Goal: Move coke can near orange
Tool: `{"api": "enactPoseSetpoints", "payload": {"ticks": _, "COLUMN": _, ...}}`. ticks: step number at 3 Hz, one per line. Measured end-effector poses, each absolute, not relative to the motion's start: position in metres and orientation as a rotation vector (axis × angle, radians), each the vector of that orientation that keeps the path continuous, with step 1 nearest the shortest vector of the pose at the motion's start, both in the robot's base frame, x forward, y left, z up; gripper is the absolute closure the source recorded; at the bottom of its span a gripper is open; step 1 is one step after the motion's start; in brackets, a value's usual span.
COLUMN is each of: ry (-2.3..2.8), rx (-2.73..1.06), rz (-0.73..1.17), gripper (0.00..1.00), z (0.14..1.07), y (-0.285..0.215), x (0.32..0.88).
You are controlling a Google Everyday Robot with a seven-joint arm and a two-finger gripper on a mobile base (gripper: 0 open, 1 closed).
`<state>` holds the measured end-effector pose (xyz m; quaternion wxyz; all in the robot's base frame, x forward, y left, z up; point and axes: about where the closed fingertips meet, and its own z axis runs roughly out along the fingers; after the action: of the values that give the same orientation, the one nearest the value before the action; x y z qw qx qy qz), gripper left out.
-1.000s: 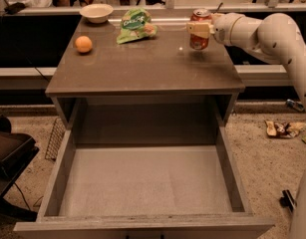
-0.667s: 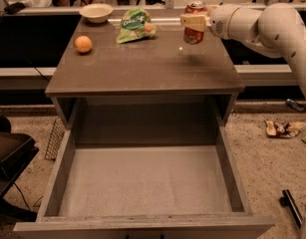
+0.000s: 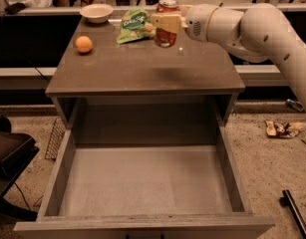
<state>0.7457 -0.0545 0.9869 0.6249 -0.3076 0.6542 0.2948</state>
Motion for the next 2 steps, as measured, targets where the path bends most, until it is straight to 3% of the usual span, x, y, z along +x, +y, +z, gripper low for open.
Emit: {"api": "enactPoseSetpoints", "payload": {"ticks": 2, "ry": 1.437, "rx": -0.878, "rz": 0.85, "gripper": 1.0, "z": 0.962, "y": 0.057, "x": 0.731}}
